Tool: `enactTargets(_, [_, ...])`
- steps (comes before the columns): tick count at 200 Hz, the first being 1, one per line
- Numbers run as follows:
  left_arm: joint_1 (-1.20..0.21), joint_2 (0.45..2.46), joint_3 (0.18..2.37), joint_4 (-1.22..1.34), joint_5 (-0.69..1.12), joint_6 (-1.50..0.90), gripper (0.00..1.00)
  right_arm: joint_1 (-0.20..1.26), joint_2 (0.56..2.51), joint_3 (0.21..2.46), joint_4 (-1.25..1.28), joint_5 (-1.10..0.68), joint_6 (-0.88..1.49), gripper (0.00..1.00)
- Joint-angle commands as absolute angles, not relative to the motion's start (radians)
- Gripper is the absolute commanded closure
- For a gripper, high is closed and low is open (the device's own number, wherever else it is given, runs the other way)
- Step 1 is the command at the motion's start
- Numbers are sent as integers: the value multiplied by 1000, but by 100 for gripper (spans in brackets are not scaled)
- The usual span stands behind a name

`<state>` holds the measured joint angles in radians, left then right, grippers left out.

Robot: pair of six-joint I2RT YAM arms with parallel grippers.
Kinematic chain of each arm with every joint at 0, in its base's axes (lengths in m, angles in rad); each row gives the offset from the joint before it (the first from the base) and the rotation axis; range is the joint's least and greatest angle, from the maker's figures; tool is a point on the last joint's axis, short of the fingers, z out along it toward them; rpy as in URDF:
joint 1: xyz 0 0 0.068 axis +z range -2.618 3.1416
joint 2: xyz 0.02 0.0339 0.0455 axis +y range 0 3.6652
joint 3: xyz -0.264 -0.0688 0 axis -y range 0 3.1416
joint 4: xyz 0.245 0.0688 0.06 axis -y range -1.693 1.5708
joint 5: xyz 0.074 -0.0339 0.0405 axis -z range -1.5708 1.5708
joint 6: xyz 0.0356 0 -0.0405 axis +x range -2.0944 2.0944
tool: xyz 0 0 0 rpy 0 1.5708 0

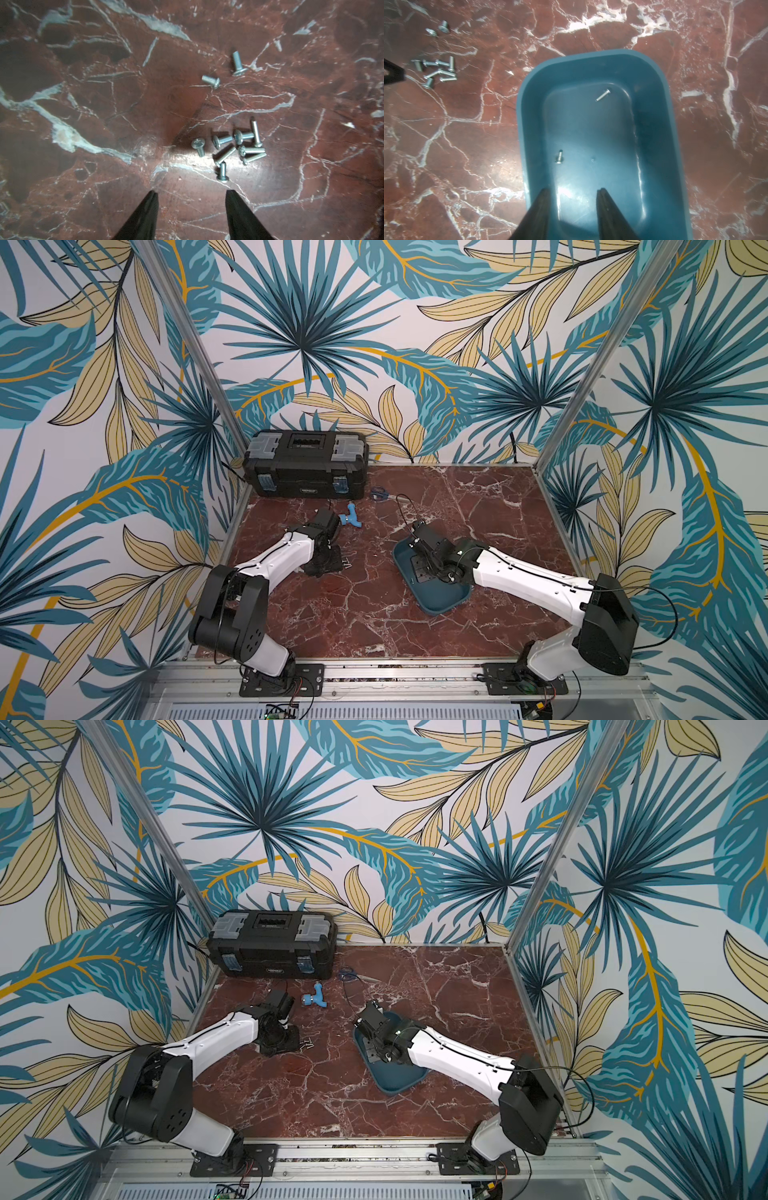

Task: Put the screws on the desktop into the storage box
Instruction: Place the screw in the storage box, then pick up the screw from the center of the board.

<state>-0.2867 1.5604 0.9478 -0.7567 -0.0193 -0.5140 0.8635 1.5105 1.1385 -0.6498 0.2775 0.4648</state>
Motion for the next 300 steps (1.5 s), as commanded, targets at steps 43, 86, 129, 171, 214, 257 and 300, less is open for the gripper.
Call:
enactTargets(43, [-275,1654,1022,-712,-31,-508,54,861,1512,1140,-630,249,486,59])
enactTargets(86, [-273,1671,1020,-689,-36,-509,58,861,1526,1135,-622,231,490,60])
enactTargets(129, [-273,1694,1019,-690,-72,-514,68,862,1538,1135,-616,216,495,62])
enactTargets(171, [-273,1710,1009,-673,-80,-508,79,861,1540,1133,-615,213,492,63])
enactTargets(214, [-273,1703,1011,-667,-87,-500,96,861,1533,1130,-615,212,493,65])
enactTargets(257, [-275,1564,1007,-694,-77,-505,100,862,1518,1128,-615,217,494,67])
enactTargets(300, [-379,1351,1061,-727,58,-542,100,820,1477,1119,-602,224,494,71])
